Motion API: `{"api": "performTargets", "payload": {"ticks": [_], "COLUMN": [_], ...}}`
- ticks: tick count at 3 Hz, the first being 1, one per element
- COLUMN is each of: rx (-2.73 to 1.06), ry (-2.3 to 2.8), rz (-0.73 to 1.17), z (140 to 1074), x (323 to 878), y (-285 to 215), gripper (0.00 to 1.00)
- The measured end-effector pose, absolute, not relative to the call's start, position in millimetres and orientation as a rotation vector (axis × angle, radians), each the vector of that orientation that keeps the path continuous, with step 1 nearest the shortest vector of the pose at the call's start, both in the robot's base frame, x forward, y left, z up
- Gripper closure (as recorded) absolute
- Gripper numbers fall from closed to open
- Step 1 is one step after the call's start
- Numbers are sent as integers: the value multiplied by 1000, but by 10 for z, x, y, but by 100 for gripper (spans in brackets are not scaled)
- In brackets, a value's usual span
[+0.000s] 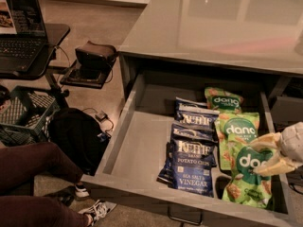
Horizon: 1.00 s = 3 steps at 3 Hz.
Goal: Pick green rice chip bag from top drawer and place on counter
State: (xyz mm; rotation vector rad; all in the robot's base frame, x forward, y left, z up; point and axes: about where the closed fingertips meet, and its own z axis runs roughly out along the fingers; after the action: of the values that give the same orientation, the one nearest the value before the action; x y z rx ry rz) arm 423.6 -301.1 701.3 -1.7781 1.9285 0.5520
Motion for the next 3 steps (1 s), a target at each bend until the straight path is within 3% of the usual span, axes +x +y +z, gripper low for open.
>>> {"api": "performTargets", "payload": {"ticks": [3], "rx": [-1822], "ry": [1748], "rz": [506], "z": [8048], "x": [4351], "y": [-2926], "gripper": [100]}}
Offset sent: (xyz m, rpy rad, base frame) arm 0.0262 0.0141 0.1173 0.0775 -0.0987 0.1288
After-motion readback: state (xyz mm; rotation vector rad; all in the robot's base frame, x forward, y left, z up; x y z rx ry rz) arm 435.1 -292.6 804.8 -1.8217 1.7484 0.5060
